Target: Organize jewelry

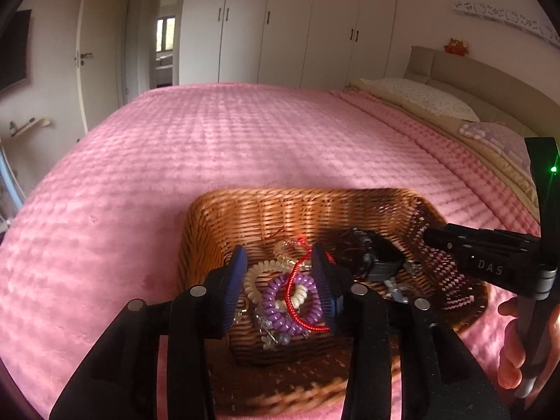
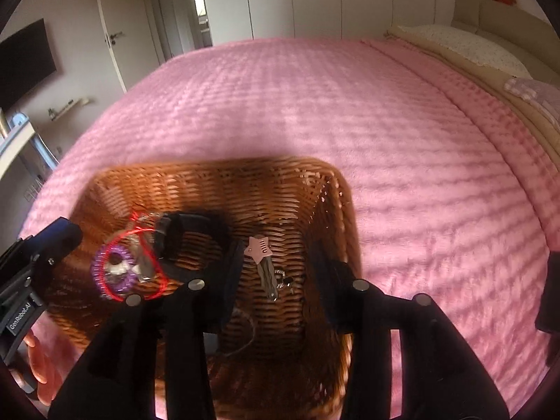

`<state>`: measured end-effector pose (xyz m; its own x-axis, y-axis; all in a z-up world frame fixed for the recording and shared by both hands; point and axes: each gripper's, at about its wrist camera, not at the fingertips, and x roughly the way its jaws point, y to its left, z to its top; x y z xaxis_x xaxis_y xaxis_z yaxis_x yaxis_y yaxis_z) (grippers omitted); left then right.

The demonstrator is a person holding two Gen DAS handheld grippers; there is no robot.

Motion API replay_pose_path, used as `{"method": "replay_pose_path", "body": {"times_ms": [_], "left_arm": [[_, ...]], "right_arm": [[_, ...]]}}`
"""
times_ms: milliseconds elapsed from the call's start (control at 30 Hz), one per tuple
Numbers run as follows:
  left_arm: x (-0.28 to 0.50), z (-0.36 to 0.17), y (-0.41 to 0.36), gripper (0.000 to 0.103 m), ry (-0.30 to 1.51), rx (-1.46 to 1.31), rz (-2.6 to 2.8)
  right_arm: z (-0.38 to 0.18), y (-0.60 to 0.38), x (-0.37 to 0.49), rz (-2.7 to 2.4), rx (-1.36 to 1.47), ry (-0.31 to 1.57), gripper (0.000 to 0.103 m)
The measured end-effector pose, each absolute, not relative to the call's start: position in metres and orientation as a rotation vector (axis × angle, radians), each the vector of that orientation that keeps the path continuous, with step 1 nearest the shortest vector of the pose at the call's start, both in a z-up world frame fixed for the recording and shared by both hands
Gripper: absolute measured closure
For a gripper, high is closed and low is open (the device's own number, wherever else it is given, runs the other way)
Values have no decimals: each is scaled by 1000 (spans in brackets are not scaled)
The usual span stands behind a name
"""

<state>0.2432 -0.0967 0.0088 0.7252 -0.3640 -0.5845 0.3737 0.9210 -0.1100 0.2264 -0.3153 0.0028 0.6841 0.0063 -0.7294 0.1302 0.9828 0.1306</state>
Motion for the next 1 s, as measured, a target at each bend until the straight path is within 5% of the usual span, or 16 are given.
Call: {"method": "replay_pose_path", "body": {"times_ms": [233,567,1000], "left_arm": [[184,50,-82,49,515,51,-393],[55,98,-53,15,296,83,-343],[-3,51,-27,15,292,56,-196]], "right_arm": [[54,-301,168,-22,194,701,52],[95,-248,43,-3,93,487,28],[51,-223,-33,-62,39,247,18]]}}
